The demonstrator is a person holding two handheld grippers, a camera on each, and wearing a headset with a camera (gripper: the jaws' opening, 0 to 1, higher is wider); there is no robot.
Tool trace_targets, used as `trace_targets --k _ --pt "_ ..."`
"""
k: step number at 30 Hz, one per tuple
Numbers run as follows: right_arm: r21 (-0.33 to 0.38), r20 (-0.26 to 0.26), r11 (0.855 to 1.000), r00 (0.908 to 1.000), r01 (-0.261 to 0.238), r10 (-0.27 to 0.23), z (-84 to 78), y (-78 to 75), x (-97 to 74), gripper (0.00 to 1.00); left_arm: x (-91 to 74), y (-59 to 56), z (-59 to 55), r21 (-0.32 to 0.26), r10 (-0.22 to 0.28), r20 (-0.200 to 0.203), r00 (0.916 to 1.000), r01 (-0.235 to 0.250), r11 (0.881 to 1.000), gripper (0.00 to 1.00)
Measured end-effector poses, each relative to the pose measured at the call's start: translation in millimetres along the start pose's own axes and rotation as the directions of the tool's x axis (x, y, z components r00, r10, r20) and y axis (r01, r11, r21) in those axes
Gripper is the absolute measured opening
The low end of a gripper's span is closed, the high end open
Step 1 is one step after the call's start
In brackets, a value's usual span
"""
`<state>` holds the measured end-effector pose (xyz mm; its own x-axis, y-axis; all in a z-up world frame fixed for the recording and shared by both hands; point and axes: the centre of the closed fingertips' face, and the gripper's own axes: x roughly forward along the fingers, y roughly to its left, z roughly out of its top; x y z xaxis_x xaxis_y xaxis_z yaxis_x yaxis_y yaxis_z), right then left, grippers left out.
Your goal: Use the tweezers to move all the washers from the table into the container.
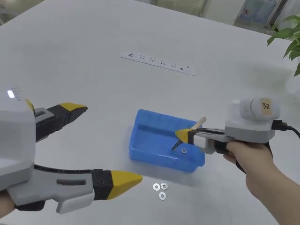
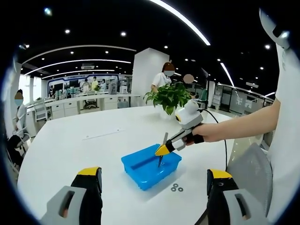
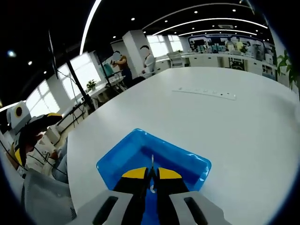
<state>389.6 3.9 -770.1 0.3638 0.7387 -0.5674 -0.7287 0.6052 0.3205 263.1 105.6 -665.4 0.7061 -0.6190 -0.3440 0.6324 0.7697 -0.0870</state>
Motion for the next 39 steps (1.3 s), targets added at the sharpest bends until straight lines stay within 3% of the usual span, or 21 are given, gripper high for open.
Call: trace_targets --k 12,15,22,25,28,33,39 --pt "-0.051 -0.017 0.999 0.9999 -0.001 0.001 -4.3 1.0 7.2 0.03 -2.8 3.6 -1.0 -0.003 0.016 -0.002 0.9999 -0.016 1.000 0.95" --pt "-0.081 -0.013 0.996 0.9997 0.019 -0.020 -6.0 1.7 4.5 0.03 -3.8 4.3 -1.3 -0.007 0.022 0.000 0.9998 -0.022 1.000 0.95" --pt "-0.063 0.111 0.998 0.9938 0.016 -0.009 11.4 13.2 -16.7 0.03 -4.1 4.3 -2.7 -0.008 0.026 -0.004 0.9997 -0.026 1.000 0.95" --pt "-0.093 0.180 0.996 0.9832 -0.014 0.030 22.9 32.2 -32.1 0.03 -2.8 2.7 -1.6 -0.008 0.021 0.000 0.9998 -0.021 1.000 0.95" --pt "-0.136 0.200 0.989 0.9767 -0.053 0.080 24.0 52.6 -42.6 0.03 -0.6 0.6 -0.8 -0.006 0.014 0.000 0.9999 -0.014 1.000 0.95" --pt "-0.167 0.152 0.976 0.9747 -0.138 0.163 3.8 84.9 -50.1 0.03 1.8 -3.7 0.9 0.004 -0.002 -0.001 1.0000 0.002 1.000 0.95" --pt "-0.126 0.043 0.974 0.9801 -0.187 0.194 -37.3 93.2 -41.0 0.03 2.8 -7.1 1.9 0.011 -0.017 -0.003 0.9999 0.017 1.000 0.94"
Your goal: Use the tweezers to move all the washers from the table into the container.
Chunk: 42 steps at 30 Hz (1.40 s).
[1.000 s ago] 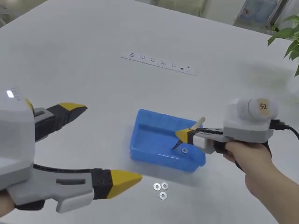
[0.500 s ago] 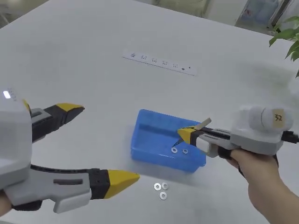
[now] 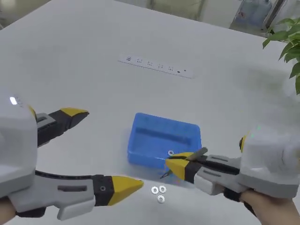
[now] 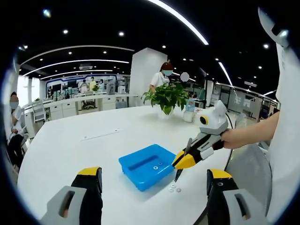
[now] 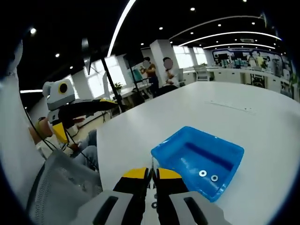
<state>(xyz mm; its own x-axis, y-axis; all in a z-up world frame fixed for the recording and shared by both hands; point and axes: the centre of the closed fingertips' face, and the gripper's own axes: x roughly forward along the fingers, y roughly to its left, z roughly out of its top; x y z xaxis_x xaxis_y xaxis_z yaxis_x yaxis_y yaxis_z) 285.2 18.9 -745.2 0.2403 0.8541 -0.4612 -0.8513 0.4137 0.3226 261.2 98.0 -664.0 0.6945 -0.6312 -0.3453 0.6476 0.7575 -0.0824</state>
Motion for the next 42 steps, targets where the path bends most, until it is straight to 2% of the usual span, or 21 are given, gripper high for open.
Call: trace_targets --k 2,5,19,26,28,31,34,39,42 --pt "0.006 -0.062 1.000 0.9980 0.010 -0.010 -16.7 -1.4 2.4 0.03 -0.1 -0.8 0.0 0.003 -0.003 -0.002 1.0000 0.003 1.000 0.94" --pt "-0.015 -0.090 1.000 0.9958 0.014 -0.016 -27.9 -1.0 6.6 0.03 -0.8 -1.2 0.8 0.004 -0.004 -0.001 1.0000 0.004 1.000 0.94" --pt "-0.078 -0.137 0.997 0.9900 0.021 -0.031 -37.2 0.6 11.2 0.04 -3.1 0.4 -0.9 0.002 0.003 -0.004 1.0000 -0.003 1.000 0.94" --pt "-0.150 -0.165 0.989 0.9856 0.012 -0.037 -41.2 4.3 13.0 0.04 -5.4 2.7 -3.3 0.000 0.010 -0.009 0.9999 -0.010 1.000 0.94" --pt "-0.193 -0.171 0.981 0.9846 0.003 -0.036 -42.3 6.9 13.1 0.04 -5.4 2.9 -3.8 0.000 0.011 -0.010 0.9999 -0.011 1.000 0.94" --pt "-0.280 -0.189 0.960 0.9815 -0.022 -0.032 -45.0 12.2 13.4 0.03 -4.7 2.4 -3.7 0.000 0.010 -0.010 0.9999 -0.010 1.000 0.94" --pt "-0.319 -0.187 0.947 0.9814 -0.021 -0.042 -46.7 15.1 13.8 0.03 -3.7 1.1 -2.5 -0.001 0.007 -0.004 1.0000 -0.007 1.000 0.94" --pt "-0.307 -0.185 0.952 0.9804 0.006 -0.066 -45.4 10.2 9.1 0.03 -3.3 -0.2 -1.6 0.005 0.003 -0.003 1.0000 -0.003 1.000 0.94" --pt "-0.260 -0.142 0.966 0.9886 0.011 -0.050 -34.9 12.2 2.4 0.03 -5.1 1.1 -1.5 0.002 0.008 -0.001 1.0000 -0.008 1.000 0.94"
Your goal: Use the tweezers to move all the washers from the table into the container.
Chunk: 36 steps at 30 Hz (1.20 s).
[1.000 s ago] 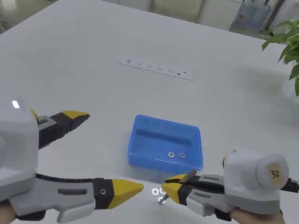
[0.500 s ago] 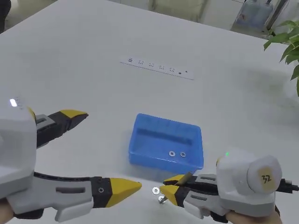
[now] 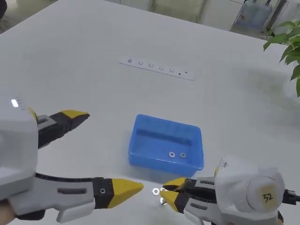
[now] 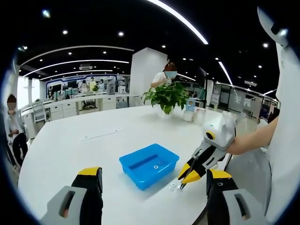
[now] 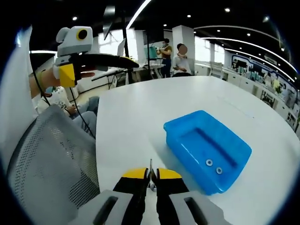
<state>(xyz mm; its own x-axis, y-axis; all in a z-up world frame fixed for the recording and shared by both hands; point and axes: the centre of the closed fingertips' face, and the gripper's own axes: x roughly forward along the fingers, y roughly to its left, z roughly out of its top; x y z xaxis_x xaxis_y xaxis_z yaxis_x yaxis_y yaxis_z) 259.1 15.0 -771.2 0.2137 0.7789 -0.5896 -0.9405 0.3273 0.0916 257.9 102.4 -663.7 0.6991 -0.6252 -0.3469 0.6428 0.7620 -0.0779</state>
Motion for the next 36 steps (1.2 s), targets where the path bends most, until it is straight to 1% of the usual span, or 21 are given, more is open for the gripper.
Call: trace_targets --k 3,6,8,10,11,13,14,15,18,23,27,30,33,36 --pt "0.026 0.015 1.000 0.9998 0.010 -0.010 5.5 -4.1 -7.4 0.03 -1.2 0.9 -1.1 -0.001 0.004 -0.001 1.0000 -0.004 1.000 0.94" --pt "0.034 0.024 0.999 0.9994 0.025 -0.025 8.9 -9.3 -13.4 0.03 -1.8 1.0 -1.2 -0.003 0.006 0.000 1.0000 -0.006 1.000 0.94" --pt "0.047 0.042 0.998 0.9985 0.034 -0.036 13.0 -12.6 -17.8 0.03 -2.1 0.6 -0.9 -0.002 0.006 0.001 1.0000 -0.006 1.000 0.94" --pt "0.074 0.068 0.997 0.9968 0.036 -0.041 18.5 -15.7 -22.0 0.03 -2.4 0.2 -0.5 -0.001 0.006 0.003 1.0000 -0.006 1.000 0.94" --pt "0.089 0.084 0.995 0.9953 0.041 -0.048 21.9 -17.4 -23.7 0.03 -2.5 0.1 -0.3 -0.001 0.006 0.003 1.0000 -0.006 1.000 0.94" --pt "0.145 0.125 0.989 0.9905 0.038 -0.057 30.6 -20.6 -28.2 0.03 -2.8 0.0 0.2 -0.002 0.007 0.007 1.0000 -0.007 1.000 0.94" --pt "0.185 0.147 0.982 0.9867 0.042 -0.069 35.2 -24.8 -31.1 0.03 -2.9 0.0 0.2 -0.003 0.007 0.007 0.9999 -0.007 1.000 0.94" --pt "0.207 0.155 0.977 0.9848 0.044 -0.078 37.2 -27.6 -32.9 0.03 -3.1 0.1 0.2 -0.003 0.008 0.008 0.9999 -0.008 1.000 0.94" --pt "0.229 0.186 0.972 0.9780 0.050 -0.095 44.5 -36.3 -38.7 0.03 -3.6 0.0 0.0 -0.001 0.009 0.007 0.9999 -0.009 1.000 0.94" --pt "0.254 0.203 0.965 0.9711 0.070 -0.125 52.3 -49.1 -43.9 0.03 -4.9 0.0 0.2 0.001 0.010 0.009 0.9999 -0.010 1.000 0.94" --pt "0.261 0.218 0.962 0.9662 0.078 -0.137 60.8 -58.0 -44.8 0.03 -6.3 0.9 1.1 -0.001 0.013 0.013 0.9998 -0.013 1.000 0.94" --pt "0.253 0.216 0.964 0.9657 0.086 -0.144 67.0 -62.8 -42.1 0.03 -7.2 1.3 1.1 0.001 0.015 0.013 0.9998 -0.015 1.000 0.94" --pt "0.233 0.208 0.968 0.9673 0.094 -0.144 73.3 -68.5 -38.4 0.03 -8.0 1.3 0.8 0.001 0.017 0.012 0.9998 -0.017 1.000 0.94" --pt "0.220 0.193 0.970 0.9703 0.101 -0.145 78.2 -77.5 -31.1 0.03 -9.0 1.7 0.6 -0.002 0.020 0.014 0.9997 -0.020 1.000 0.94"
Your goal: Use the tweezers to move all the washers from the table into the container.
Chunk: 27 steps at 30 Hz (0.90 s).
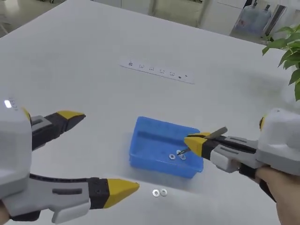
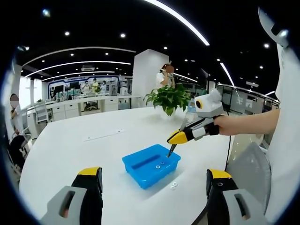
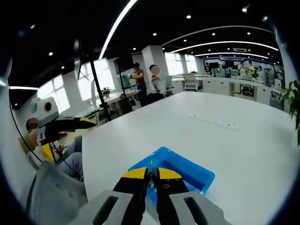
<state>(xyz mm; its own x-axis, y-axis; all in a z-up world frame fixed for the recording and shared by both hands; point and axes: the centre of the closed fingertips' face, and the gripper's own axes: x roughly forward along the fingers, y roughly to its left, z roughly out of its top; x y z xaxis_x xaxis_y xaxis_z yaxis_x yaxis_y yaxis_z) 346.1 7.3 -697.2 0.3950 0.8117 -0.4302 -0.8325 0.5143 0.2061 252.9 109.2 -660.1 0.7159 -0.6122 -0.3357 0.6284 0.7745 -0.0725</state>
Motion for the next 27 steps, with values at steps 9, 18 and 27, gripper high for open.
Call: trace_targets --k 9,18,27 --pt "-0.013 -0.047 1.000 0.9989 -0.009 0.008 1.5 -12.9 21.9 0.03 -3.3 3.3 0.1 -0.003 0.014 0.000 0.9999 -0.014 1.000 0.93" --pt "-0.001 -0.103 1.000 0.9946 -0.019 0.019 -12.6 -25.1 38.4 0.03 -1.6 3.1 -0.4 -0.008 0.012 -0.005 0.9999 -0.012 1.000 0.93" --pt "0.018 -0.152 1.000 0.9880 -0.024 0.026 -25.4 -27.9 49.4 0.03 -1.0 5.6 -1.1 -0.010 0.018 -0.008 0.9998 -0.018 1.000 0.93"
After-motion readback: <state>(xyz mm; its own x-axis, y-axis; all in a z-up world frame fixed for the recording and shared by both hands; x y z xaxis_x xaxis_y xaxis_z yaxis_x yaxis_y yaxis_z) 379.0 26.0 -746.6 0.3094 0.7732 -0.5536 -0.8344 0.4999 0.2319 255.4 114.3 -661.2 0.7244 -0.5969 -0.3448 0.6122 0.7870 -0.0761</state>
